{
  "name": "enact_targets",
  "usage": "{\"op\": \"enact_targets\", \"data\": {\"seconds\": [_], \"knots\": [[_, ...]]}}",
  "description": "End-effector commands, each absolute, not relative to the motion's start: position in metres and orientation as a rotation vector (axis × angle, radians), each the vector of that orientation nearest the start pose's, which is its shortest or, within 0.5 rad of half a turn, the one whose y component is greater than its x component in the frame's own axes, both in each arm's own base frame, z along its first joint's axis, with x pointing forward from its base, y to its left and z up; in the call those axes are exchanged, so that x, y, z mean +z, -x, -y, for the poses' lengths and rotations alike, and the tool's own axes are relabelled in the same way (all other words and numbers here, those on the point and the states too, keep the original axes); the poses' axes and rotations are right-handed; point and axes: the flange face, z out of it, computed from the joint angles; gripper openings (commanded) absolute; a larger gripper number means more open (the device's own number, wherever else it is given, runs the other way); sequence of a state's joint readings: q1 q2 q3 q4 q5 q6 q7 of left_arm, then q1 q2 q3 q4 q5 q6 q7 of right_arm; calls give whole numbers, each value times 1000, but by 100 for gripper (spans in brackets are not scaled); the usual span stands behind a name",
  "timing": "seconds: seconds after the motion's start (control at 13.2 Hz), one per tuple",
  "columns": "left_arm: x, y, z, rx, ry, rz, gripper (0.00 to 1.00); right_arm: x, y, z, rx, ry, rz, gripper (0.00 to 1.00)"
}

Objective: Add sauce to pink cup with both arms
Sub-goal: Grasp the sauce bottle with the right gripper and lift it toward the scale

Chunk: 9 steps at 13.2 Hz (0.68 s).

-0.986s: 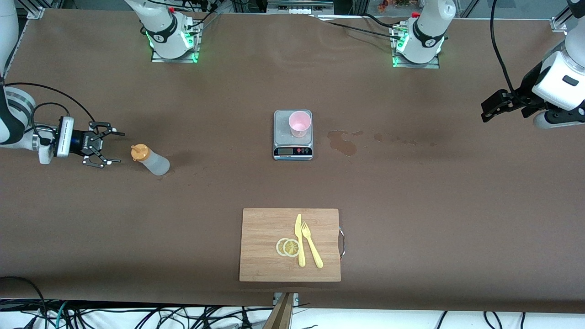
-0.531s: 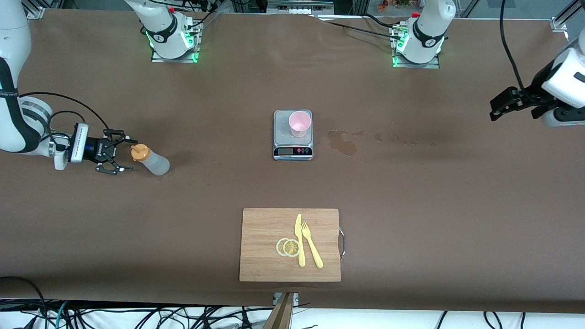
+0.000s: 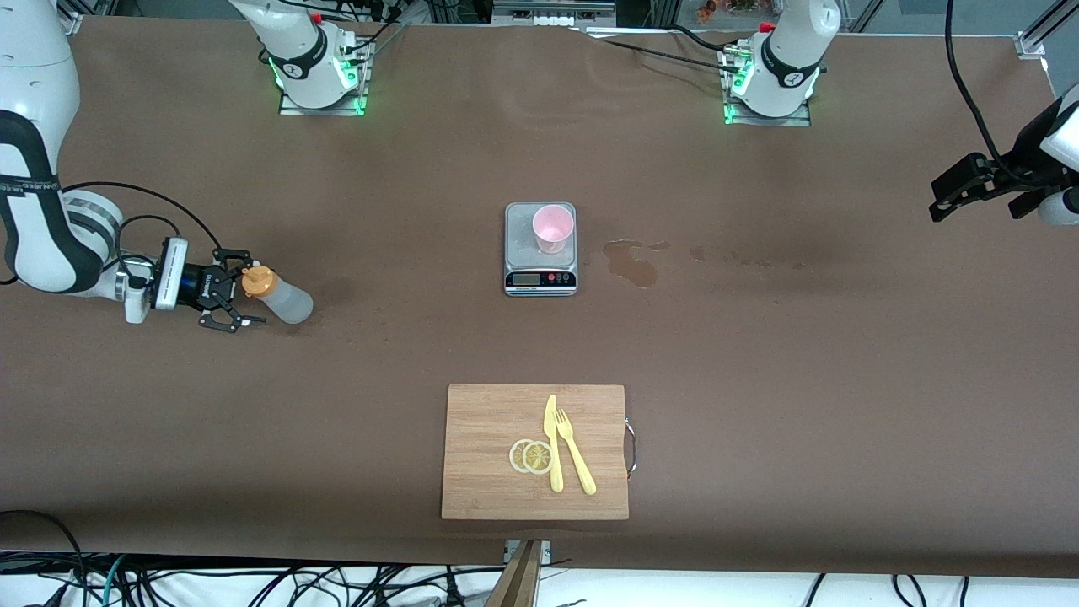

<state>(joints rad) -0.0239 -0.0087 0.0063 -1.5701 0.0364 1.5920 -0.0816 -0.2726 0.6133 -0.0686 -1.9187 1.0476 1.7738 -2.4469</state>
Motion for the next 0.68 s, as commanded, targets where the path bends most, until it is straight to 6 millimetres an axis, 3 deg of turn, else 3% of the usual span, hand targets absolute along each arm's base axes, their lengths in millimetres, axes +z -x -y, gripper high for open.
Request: {"op": "enact_targets", "data": {"seconds": [0.0, 0.08, 0.3, 0.38, 0.61], "knots": [[630, -558, 1, -32, 3087, 92, 100, 155, -561, 99, -894, 1634, 1451, 97], [634, -558, -12, -49, 3101, 133, 100, 155, -562, 97, -894, 1635, 1455, 84], [632, -559, -16, -42, 3097, 141, 100, 153, -562, 91, -878, 1624, 1469, 6], [632, -560, -18, -44, 3099, 145, 100, 153, -562, 89, -866, 1632, 1470, 0], [632, -559, -17, -42, 3100, 148, 100, 166, -569, 81, -854, 1651, 1484, 0]]}}
